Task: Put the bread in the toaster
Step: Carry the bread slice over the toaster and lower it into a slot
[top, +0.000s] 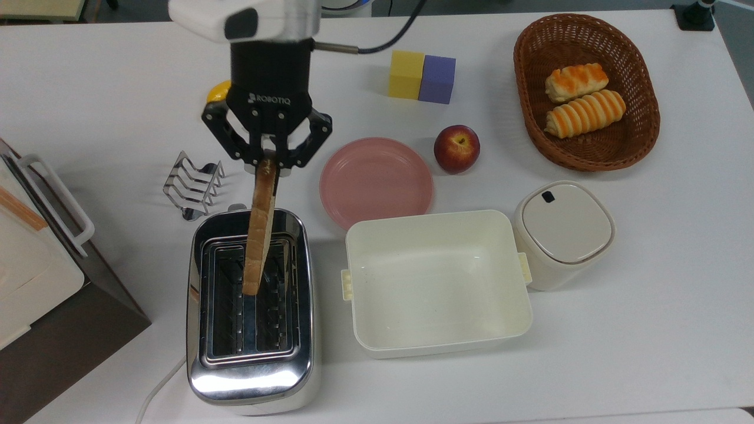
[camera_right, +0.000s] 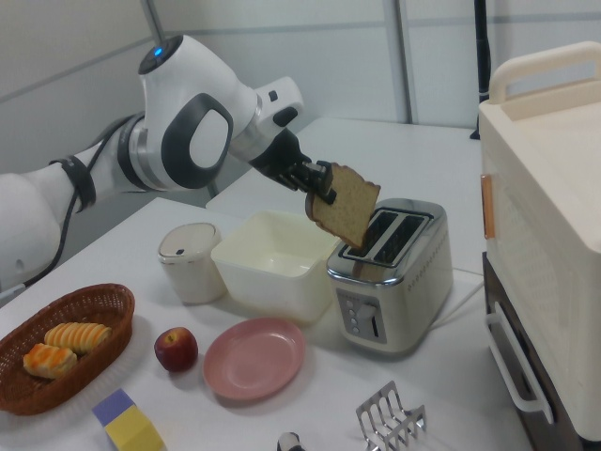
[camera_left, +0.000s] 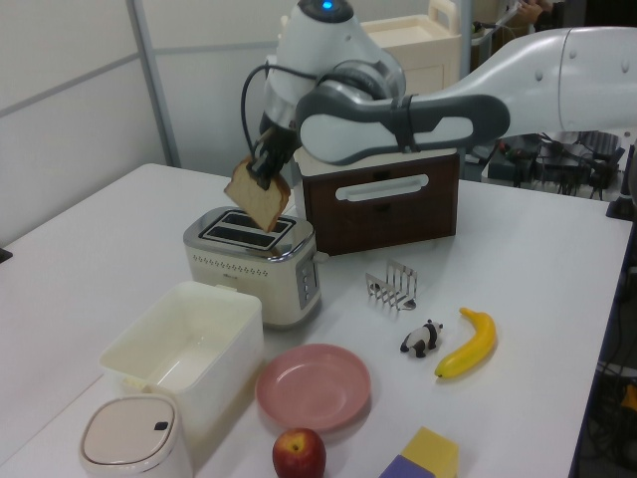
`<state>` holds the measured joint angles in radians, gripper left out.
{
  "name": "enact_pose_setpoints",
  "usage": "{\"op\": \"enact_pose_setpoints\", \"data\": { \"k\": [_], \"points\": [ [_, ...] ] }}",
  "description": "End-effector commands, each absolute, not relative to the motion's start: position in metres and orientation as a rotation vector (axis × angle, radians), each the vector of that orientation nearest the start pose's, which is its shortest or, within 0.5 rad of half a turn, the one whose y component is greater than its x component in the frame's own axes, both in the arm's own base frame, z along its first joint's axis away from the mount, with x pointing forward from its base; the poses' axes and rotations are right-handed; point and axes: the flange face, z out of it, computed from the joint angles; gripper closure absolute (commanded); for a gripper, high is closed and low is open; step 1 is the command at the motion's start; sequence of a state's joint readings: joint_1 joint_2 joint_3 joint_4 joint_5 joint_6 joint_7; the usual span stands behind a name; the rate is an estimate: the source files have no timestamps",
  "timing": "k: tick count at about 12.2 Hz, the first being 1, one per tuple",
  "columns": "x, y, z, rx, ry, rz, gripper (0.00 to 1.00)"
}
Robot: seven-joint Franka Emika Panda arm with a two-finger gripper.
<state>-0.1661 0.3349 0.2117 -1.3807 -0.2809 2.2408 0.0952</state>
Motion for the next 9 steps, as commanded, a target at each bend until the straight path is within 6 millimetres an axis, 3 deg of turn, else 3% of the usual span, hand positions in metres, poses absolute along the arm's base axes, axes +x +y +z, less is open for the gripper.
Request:
{"op": "enact_pose_setpoints", "data": {
  "k": [1, 8, 9],
  "points": [
    [0.708, 0.009, 0.569, -3.171, -0.066, -0.941, 0.9],
    [0.709, 0.006, 0.541, -3.203, -0.085, -0.871, 0.9],
    [0.709, 0.005, 0.539, -3.205, -0.086, -0.866, 0.84]
  ]
}}
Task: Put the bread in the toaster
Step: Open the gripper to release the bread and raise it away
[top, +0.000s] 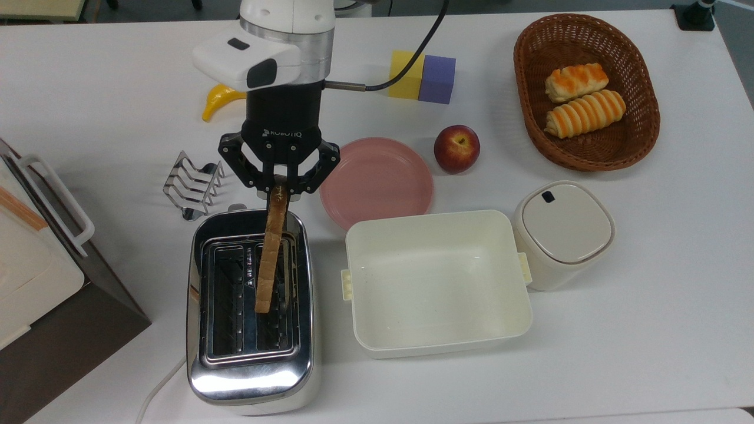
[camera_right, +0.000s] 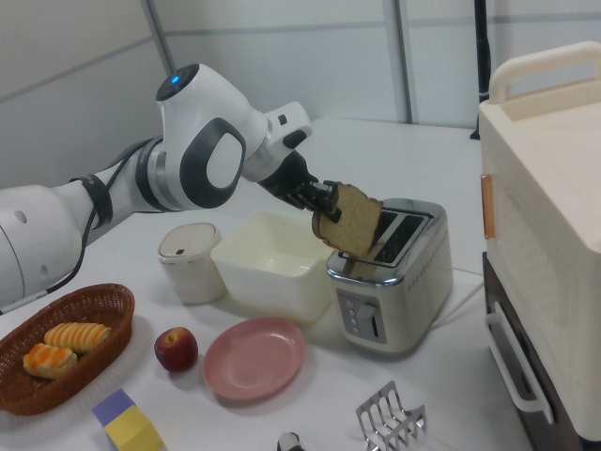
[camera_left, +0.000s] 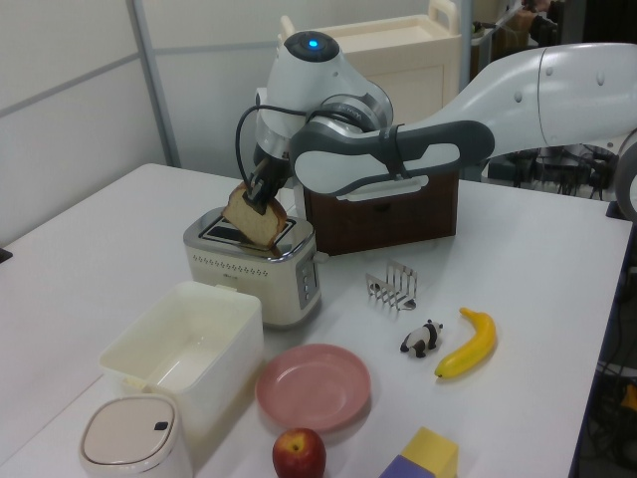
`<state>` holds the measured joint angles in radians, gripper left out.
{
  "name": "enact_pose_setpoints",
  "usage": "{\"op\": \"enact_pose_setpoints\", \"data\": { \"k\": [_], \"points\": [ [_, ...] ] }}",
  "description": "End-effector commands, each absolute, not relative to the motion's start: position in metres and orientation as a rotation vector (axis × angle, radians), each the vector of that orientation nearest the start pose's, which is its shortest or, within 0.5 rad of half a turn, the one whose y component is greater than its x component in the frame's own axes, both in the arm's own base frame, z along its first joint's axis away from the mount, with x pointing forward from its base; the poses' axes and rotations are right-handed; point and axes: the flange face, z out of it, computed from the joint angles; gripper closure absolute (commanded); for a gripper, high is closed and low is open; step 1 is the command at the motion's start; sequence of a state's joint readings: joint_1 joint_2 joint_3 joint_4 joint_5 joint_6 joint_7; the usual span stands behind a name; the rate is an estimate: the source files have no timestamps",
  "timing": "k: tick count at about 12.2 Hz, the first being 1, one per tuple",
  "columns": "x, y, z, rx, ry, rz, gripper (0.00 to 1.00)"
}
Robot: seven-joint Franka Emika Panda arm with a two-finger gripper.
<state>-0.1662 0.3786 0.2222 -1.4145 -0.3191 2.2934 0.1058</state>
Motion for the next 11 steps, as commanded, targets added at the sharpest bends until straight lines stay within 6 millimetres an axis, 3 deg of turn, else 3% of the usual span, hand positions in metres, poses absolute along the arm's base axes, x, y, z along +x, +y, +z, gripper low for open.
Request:
{"op": "enact_pose_setpoints", "data": {
  "k": [1, 2, 8, 9, 11],
  "points": [
    [0.709, 0.003, 0.536, -3.212, -0.096, -0.856, 0.46],
    [0.709, 0.001, 0.536, -3.217, -0.107, -0.855, 0.01],
    [0.708, -0.011, 0.542, -3.209, -0.085, -0.858, 0.0],
    [0.704, -0.013, 0.553, -3.209, -0.051, -0.862, 0.0],
    [0.672, -0.022, 0.585, -3.284, 0.096, -0.626, 0.0]
  ]
}}
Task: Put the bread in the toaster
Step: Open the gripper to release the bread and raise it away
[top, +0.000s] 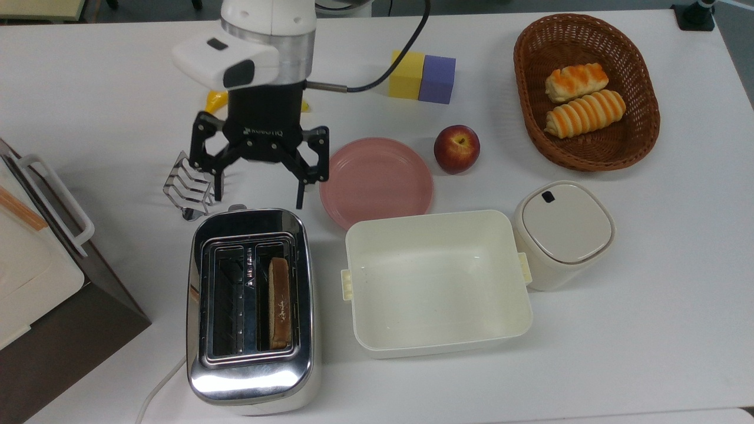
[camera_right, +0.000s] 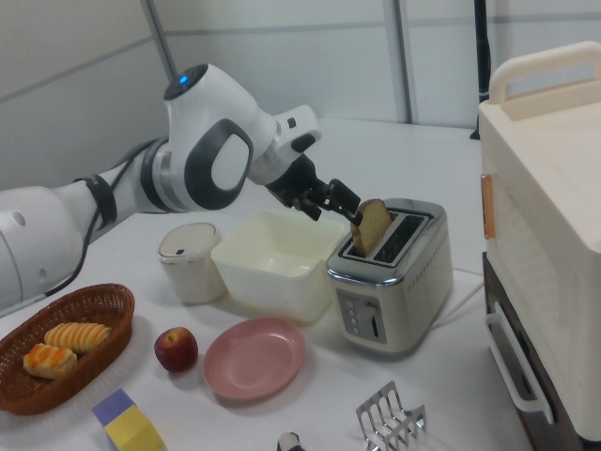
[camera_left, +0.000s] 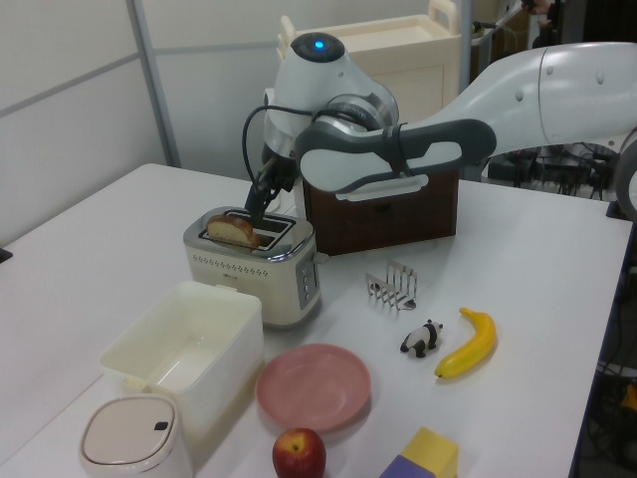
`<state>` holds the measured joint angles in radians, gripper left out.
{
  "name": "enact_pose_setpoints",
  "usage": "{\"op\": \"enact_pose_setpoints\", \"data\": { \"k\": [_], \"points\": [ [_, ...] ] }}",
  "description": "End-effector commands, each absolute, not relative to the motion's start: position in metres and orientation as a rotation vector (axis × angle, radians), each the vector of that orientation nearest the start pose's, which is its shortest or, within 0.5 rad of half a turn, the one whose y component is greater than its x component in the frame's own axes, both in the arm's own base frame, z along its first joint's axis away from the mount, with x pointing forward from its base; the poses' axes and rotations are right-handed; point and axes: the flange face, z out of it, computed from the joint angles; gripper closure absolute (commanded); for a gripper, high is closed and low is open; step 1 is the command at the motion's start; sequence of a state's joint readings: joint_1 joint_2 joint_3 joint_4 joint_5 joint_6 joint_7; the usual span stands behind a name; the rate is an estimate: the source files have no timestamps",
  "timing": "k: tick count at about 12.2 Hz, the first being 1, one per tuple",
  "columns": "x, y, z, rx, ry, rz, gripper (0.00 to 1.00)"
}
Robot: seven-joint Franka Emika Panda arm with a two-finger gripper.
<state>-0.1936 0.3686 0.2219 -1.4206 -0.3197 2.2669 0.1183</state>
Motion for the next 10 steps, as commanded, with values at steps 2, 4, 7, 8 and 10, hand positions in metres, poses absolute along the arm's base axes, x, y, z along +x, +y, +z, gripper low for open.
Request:
{"op": "enact_pose_setpoints", "data": {
  "k": [2, 4, 7, 8, 10],
  "points": [
    [0.62, -0.02, 0.645, -3.288, 0.184, -0.442, 0.0],
    [0.572, -0.026, 0.688, -3.285, 0.189, -0.331, 0.0],
    [0.53, -0.053, 0.719, -3.148, 0.235, -0.244, 0.0],
    [0.525, -0.054, 0.718, -3.145, 0.198, -0.205, 0.0],
    [0.525, -0.049, 0.714, -3.146, 0.163, -0.183, 0.0]
  ]
}}
